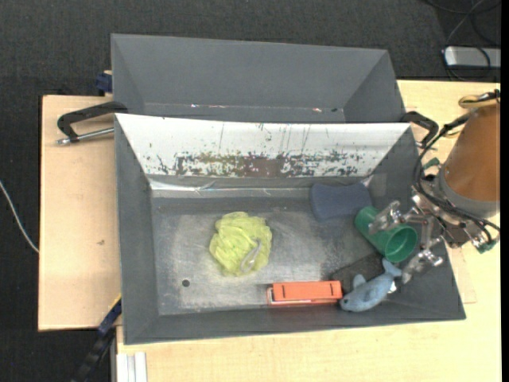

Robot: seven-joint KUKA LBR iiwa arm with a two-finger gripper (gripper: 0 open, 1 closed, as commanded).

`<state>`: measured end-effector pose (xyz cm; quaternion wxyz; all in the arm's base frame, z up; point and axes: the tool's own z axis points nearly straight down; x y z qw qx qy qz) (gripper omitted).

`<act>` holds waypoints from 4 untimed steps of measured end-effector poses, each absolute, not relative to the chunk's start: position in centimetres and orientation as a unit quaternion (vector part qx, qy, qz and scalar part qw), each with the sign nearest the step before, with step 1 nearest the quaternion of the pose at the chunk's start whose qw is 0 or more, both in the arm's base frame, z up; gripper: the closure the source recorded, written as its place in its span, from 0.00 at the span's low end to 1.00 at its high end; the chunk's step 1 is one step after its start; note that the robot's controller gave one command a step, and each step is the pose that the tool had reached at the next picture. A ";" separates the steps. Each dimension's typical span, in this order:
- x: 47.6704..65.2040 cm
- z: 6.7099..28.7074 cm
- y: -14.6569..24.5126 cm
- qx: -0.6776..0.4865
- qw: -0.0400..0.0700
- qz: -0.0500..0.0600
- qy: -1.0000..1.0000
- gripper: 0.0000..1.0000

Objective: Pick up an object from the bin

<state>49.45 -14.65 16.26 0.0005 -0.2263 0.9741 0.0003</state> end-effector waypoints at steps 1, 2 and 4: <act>49.2 14.2 -15.0 -0.306 0.000 0.000 0.952 0.00; 49.3 7.9 -14.4 -0.391 0.002 0.005 0.920 0.00; 49.4 6.5 -14.6 -0.359 0.001 0.004 0.933 1.00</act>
Offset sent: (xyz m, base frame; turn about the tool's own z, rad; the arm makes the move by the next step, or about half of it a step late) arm -0.0032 -0.0031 -0.0926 -0.3585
